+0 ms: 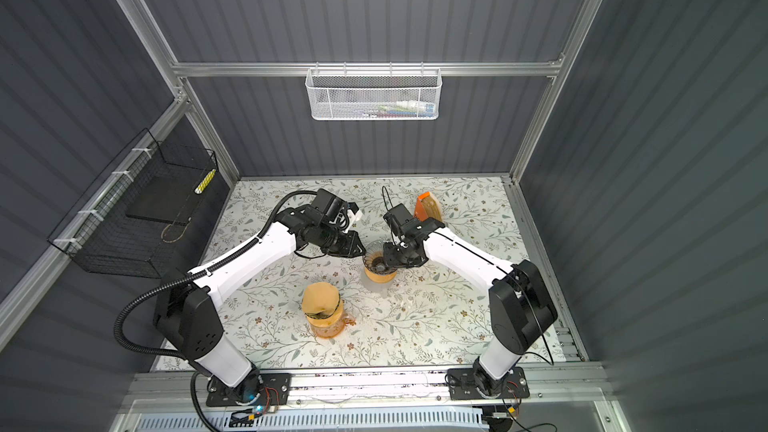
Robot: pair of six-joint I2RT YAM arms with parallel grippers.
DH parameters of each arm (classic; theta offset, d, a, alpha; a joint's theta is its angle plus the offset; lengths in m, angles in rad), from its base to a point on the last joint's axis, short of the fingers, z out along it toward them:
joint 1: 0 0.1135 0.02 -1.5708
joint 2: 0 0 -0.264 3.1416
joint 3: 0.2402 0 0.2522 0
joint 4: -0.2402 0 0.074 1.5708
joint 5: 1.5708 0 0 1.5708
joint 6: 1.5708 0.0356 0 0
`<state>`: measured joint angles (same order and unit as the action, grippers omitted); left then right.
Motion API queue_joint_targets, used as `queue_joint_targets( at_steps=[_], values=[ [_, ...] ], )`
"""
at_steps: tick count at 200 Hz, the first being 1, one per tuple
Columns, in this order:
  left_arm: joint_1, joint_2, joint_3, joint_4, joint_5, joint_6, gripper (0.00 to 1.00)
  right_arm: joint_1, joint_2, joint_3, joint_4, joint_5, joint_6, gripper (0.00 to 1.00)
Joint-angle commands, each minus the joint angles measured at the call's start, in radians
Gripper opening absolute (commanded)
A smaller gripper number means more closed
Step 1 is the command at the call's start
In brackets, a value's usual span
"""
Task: Place the coffee filter in the dripper
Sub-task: 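Lower the glass dripper into the wooden ring with both grippers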
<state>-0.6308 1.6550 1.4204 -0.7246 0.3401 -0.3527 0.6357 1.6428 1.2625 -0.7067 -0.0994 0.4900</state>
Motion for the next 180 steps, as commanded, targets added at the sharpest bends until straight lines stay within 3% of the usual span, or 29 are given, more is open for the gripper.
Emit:
queue_joint_targets(
  at_steps=[1,180],
  values=[
    [-0.001,-0.021,0.025,-0.026,-0.004,-0.012,0.23,-0.007,0.006,0.015,-0.087,0.049,-0.008,0.3],
    [-0.001,-0.052,0.002,-0.019,-0.044,-0.001,0.23,0.001,0.037,0.143,-0.132,0.012,-0.004,0.3]
  ],
)
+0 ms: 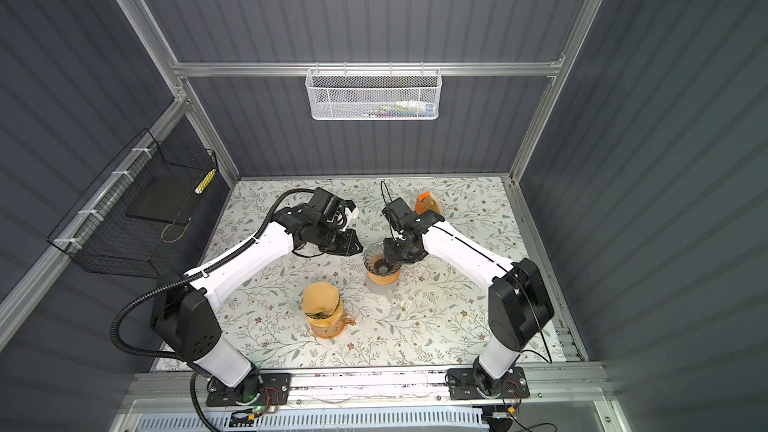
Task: Place the coffee filter in the dripper
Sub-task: 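Lower the glass dripper into the wooden ring with both grippers, then withdraw the right gripper toward the orange box while the left holds the dripper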
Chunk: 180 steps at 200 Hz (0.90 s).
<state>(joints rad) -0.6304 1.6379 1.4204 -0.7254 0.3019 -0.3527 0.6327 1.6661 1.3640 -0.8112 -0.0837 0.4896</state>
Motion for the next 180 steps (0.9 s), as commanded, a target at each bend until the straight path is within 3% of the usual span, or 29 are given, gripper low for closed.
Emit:
queue_joint_targets(
  at_steps=[1,79,180],
  values=[
    [-0.002,-0.036,0.002,-0.017,-0.006,-0.001,0.23,0.004,0.014,0.043,-0.028,-0.004,-0.003,0.29],
    [-0.002,-0.061,-0.04,-0.002,-0.01,-0.011,0.23,0.015,0.032,0.083,-0.045,0.015,-0.008,0.28],
    [-0.002,-0.027,0.01,-0.003,0.067,-0.014,0.23,0.013,-0.129,0.114,-0.112,0.091,-0.001,0.37]
  ],
)
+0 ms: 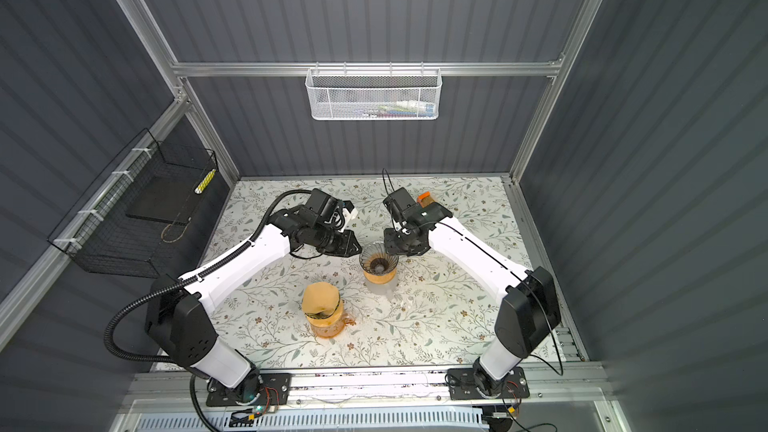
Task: Place the coffee filter in the dripper
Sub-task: 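Withdraw the right gripper toward the orange box while the left holds the dripper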
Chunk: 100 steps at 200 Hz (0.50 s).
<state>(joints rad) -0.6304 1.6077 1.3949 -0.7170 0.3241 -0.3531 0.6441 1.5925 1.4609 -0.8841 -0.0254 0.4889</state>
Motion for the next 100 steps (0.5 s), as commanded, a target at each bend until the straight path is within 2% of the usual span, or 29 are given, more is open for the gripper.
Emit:
queue_joint_targets(
  at_steps=[1,48,100],
  values=[
    [-0.002,0.005,0.04,-0.011,0.045,-0.014,0.23,0.002,-0.059,0.017,-0.038,0.033,0.001,0.37],
    [-0.004,0.046,0.059,-0.002,0.07,-0.027,0.23,-0.036,-0.168,-0.022,-0.037,0.042,-0.01,0.33],
    [-0.006,0.097,0.094,-0.016,0.077,-0.029,0.22,-0.191,-0.255,-0.148,0.026,-0.03,-0.044,0.29]
  ],
)
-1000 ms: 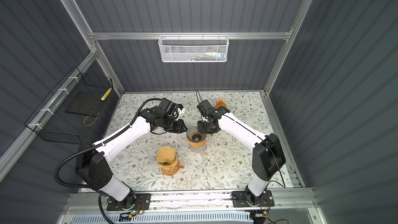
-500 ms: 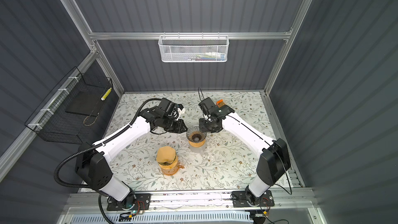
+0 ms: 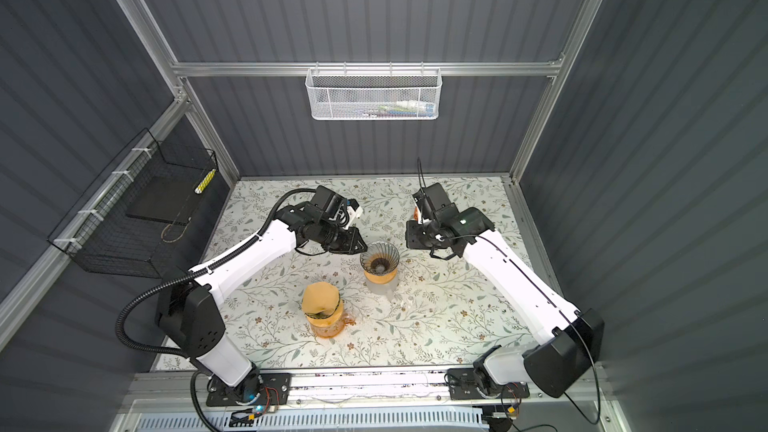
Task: Place the coffee filter in the dripper
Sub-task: 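Withdraw the right gripper toward the orange box while the left holds the dripper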
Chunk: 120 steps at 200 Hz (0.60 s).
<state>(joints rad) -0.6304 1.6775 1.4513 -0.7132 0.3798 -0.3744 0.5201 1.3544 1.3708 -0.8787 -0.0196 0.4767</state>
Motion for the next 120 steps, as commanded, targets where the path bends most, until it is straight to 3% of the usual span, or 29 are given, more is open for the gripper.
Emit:
queue_joint_targets(
  at_steps=[1,78,120],
  values=[
    [-0.005,0.029,0.038,-0.02,0.021,-0.009,0.22,-0.071,-0.017,-0.06,0.022,-0.037,-0.034,0.28],
    [-0.006,0.008,0.085,-0.063,-0.083,-0.016,0.21,-0.24,0.063,-0.181,0.15,-0.097,-0.118,0.26],
    [-0.005,-0.019,0.109,-0.071,-0.126,-0.033,0.21,-0.288,0.164,-0.201,0.284,-0.075,-0.179,0.17]
  ],
)
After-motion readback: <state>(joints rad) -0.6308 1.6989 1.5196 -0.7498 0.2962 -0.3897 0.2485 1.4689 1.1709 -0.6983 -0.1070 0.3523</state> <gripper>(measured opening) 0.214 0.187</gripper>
